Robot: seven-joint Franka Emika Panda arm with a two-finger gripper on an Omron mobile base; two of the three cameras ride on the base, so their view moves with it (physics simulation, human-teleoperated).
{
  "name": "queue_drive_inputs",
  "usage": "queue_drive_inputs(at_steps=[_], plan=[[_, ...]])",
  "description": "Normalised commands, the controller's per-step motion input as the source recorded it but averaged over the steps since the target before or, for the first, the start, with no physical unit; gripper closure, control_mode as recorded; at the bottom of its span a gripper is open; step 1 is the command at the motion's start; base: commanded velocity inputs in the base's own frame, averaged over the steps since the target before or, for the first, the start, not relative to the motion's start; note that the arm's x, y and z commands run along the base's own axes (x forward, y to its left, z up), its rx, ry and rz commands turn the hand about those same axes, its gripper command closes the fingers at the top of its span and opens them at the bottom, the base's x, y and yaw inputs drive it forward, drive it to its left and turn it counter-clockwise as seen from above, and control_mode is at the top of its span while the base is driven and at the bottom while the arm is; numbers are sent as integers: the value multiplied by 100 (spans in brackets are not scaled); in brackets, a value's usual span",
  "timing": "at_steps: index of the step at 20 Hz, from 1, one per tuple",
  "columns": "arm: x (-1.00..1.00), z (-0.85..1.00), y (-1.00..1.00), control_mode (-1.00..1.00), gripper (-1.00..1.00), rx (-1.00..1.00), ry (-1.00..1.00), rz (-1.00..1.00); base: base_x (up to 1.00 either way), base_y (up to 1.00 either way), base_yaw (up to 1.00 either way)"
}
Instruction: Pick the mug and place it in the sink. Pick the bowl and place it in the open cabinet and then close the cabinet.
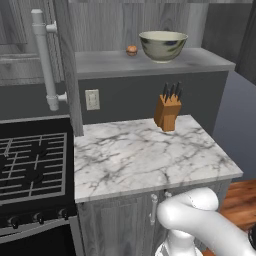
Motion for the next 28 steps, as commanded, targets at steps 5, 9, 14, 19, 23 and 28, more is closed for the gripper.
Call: queue_drive_inputs(at_steps=[5, 9, 14, 19, 23, 28], plan=[[0, 0, 0, -100, -100, -5, -19, 0, 0, 0, 0], [0, 6, 4, -100, -100, -10, -21, 1, 0, 0, 0], [-1, 16, 8, -100, -100, -10, -19, 1, 0, 0, 0], [-7, 20, 11, -100, -100, -12, -19, 1, 0, 0, 0], [-28, 15, 20, -100, -100, -16, -25, 2, 0, 0, 0], [-35, 9, 44, -100, -100, -21, -25, 0, 0, 0, 0]])
